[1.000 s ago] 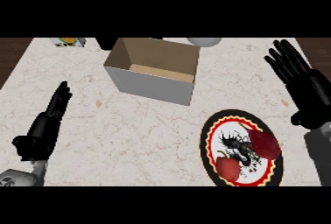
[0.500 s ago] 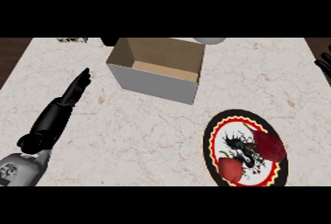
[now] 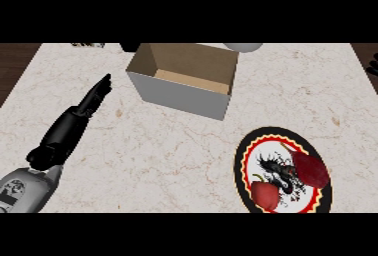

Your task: Pick the pear from the plate and place it in the cardboard box

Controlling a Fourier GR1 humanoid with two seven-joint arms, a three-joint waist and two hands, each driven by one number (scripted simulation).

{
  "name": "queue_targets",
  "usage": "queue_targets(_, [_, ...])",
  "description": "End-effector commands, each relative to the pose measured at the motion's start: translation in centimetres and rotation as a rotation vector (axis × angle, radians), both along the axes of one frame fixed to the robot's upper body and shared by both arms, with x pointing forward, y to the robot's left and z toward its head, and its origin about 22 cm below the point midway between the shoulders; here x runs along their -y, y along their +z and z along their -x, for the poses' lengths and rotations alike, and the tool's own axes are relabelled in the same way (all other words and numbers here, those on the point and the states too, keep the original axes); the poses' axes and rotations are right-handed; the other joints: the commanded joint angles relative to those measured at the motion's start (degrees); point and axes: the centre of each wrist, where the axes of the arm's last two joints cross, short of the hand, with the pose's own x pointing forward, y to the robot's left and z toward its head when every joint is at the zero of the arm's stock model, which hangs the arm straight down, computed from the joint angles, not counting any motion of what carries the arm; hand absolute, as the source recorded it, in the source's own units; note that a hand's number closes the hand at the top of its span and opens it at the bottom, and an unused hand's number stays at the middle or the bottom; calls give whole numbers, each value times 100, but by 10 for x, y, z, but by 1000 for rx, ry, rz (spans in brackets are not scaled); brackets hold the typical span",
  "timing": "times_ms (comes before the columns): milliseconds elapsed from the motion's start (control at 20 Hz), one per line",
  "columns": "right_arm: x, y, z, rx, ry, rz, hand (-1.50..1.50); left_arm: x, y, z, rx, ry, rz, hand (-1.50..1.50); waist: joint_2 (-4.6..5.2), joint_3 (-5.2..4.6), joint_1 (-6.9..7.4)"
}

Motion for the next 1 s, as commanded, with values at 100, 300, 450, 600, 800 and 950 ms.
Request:
queue_targets(100, [-13, 26, 2, -10, 324, 252, -150, 3, 7, -6, -6, -4, 11, 0, -56, -13, -47])
queue_targets(300, [-34, 20, -1, 22, 420, 377, -150, -1, 0, -8, -13, 8, -5, 0, -59, -28, -52])
queue_targets(450, [-25, 8, 1, 41, 407, 500, -150, 2, -3, -6, -17, 5, -5, 0, -70, -30, -43])
queue_targets(600, [-34, -2, -3, 30, 422, 552, -150, -6, 14, -6, -16, -1, -4, 0, -99, -35, -28])
queue_targets(800, [-61, -11, -6, 2, 460, 620, -150, 0, -4, -2, -43, 17, -7, 0, -113, -44, -129])
queue_targets(950, [-42, -7, 7, -28, 463, 646, -150, -14, -15, -11, -21, 33, -6, 0, -113, -48, -249])
